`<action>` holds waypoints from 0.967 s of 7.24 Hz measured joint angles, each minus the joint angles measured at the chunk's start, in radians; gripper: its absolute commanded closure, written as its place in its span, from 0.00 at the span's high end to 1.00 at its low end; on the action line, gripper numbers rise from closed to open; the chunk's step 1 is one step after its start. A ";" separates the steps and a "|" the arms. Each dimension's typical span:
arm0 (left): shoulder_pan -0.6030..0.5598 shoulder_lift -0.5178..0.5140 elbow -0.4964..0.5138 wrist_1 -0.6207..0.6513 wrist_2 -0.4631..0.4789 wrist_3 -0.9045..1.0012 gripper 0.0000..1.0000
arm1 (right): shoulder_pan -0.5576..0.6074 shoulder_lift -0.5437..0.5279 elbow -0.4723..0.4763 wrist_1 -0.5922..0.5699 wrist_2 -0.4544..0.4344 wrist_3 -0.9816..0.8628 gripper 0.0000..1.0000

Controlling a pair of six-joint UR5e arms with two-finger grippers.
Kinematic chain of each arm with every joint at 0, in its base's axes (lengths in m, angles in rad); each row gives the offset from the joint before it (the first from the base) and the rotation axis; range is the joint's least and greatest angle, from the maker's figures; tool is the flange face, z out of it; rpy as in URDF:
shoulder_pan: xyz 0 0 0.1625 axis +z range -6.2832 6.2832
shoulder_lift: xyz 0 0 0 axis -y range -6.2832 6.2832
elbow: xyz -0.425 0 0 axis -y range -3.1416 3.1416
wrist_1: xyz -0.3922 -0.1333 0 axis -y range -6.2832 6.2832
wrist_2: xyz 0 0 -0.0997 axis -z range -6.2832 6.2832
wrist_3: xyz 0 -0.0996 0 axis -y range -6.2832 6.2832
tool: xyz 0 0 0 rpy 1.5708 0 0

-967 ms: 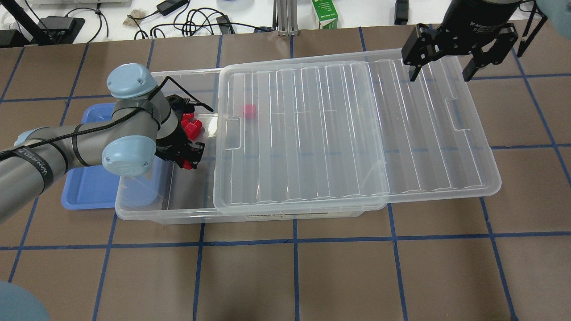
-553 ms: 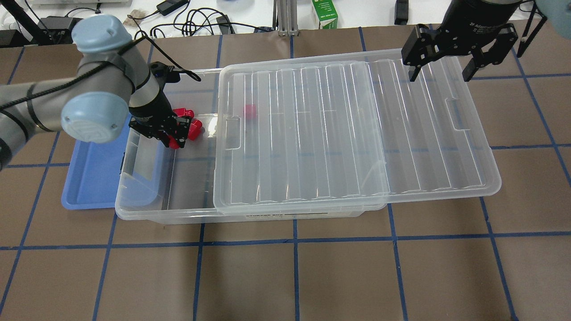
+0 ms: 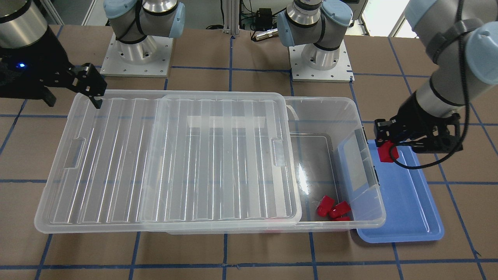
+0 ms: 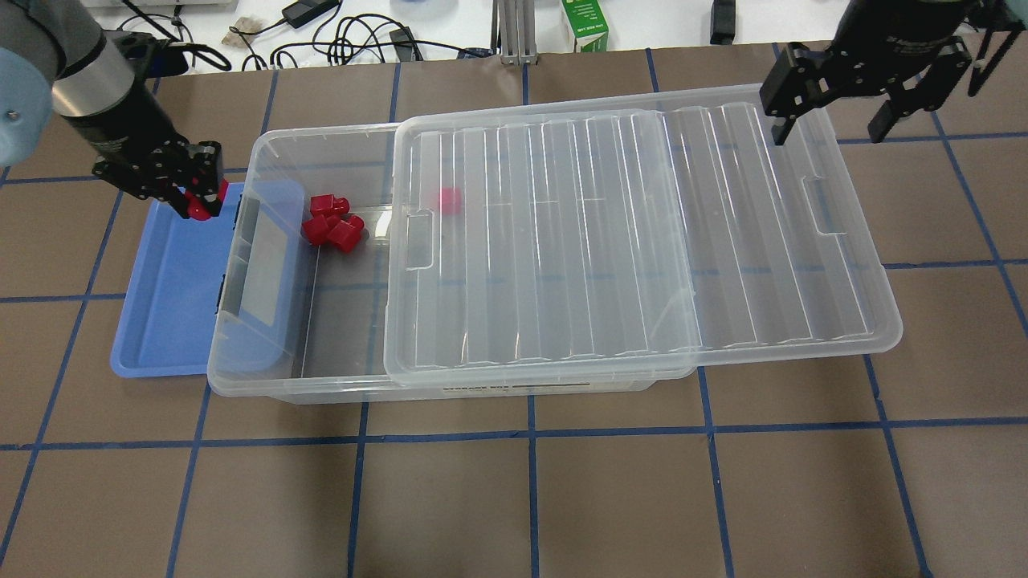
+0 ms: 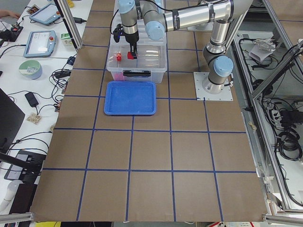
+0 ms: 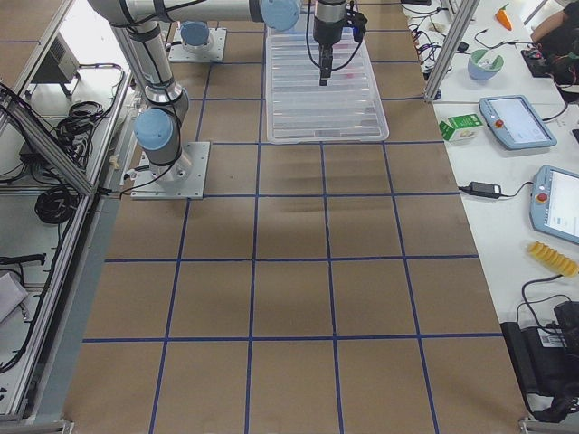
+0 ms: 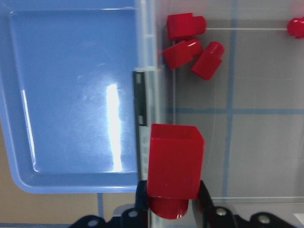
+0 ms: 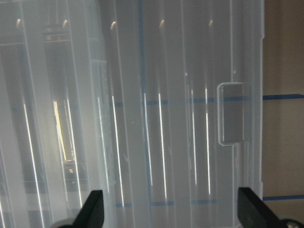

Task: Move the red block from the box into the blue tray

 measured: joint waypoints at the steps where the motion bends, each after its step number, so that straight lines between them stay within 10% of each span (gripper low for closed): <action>1: 0.079 -0.023 -0.016 0.051 -0.002 0.101 0.00 | -0.094 0.003 0.003 0.001 -0.010 -0.134 1.00; 6: 0.194 -0.190 -0.253 0.500 -0.012 0.261 0.00 | -0.283 0.066 0.188 -0.188 -0.014 -0.344 1.00; 7: 0.191 -0.197 -0.269 0.512 -0.011 0.257 0.17 | -0.282 0.093 0.222 -0.248 -0.010 -0.343 1.00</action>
